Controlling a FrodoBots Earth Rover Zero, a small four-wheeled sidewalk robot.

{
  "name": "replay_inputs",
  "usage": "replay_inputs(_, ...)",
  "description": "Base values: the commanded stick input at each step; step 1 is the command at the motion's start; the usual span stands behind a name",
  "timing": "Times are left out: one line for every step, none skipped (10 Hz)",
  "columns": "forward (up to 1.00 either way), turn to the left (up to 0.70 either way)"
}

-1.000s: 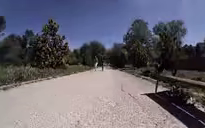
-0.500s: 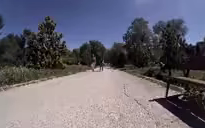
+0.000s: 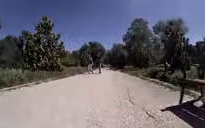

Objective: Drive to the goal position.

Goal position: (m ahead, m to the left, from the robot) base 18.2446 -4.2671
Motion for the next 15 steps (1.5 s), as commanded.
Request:
replay_inputs(0.70,0.01)
replay_inputs(0.70,0.01)
replay_inputs(0.70,0.01)
replay_inputs(0.70,0.01)
replay_inputs(0.70,0.01)
replay_inputs(0.70,0.01)
replay_inputs(0.70,0.01)
replay_inputs(0.70,-0.04)
replay_inputs(0.70,-0.14)
replay_inputs(0.70,-0.21)
replay_inputs(0.70,-0.23)
replay_inputs(0.70,-0.11)
replay_inputs(0.70,-0.02)
replay_inputs(0.70,0.01)
replay_inputs(0.70,0.01)
